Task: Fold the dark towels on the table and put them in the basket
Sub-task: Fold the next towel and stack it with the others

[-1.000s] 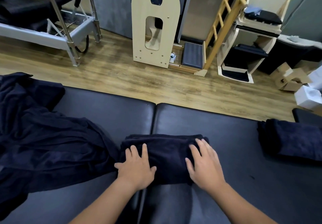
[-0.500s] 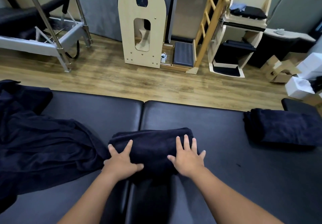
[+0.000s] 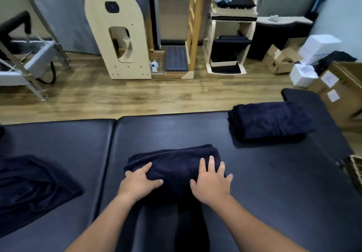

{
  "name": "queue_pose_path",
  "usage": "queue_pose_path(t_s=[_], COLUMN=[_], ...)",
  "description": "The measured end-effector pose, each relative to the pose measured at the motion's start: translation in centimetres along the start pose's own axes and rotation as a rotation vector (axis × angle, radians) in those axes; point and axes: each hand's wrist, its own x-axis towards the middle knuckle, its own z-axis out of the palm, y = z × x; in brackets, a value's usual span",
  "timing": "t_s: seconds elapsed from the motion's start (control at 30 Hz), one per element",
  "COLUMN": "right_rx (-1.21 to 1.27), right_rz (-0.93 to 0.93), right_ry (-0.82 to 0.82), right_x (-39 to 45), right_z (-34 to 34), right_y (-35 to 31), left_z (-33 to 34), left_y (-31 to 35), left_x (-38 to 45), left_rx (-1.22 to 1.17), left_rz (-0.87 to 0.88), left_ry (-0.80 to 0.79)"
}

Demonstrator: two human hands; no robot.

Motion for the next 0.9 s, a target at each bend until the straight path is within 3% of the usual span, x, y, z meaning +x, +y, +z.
queue_pose_path(t_s=[0.17,0.37,0.67,0.9], right_rx=[-0.003,0.036,0.239,0.424], right_rz=[0.164,0.315,0.380,0.316], right_ry=[0.053,0.256,0.156,0.073], right_x=[-0.9,-1.9,1.2,6.4], right_z=[-1.5,-2.0,-3.3,-5.6], right_y=[8.7,18.0,28.3,34.3], left_z=[6.1,13.1,21.5,23.9], left_y=[7.9,16.5,27.0,31.5], left_x=[-1.4,-1.6,-2.1,-0.1], left_rx=[0.055,0.082,0.133,-0.072], left_rz=[0.113,0.190,0.368,0.410], left_ry=[-0.066,-0.103,-0.139,-0.233])
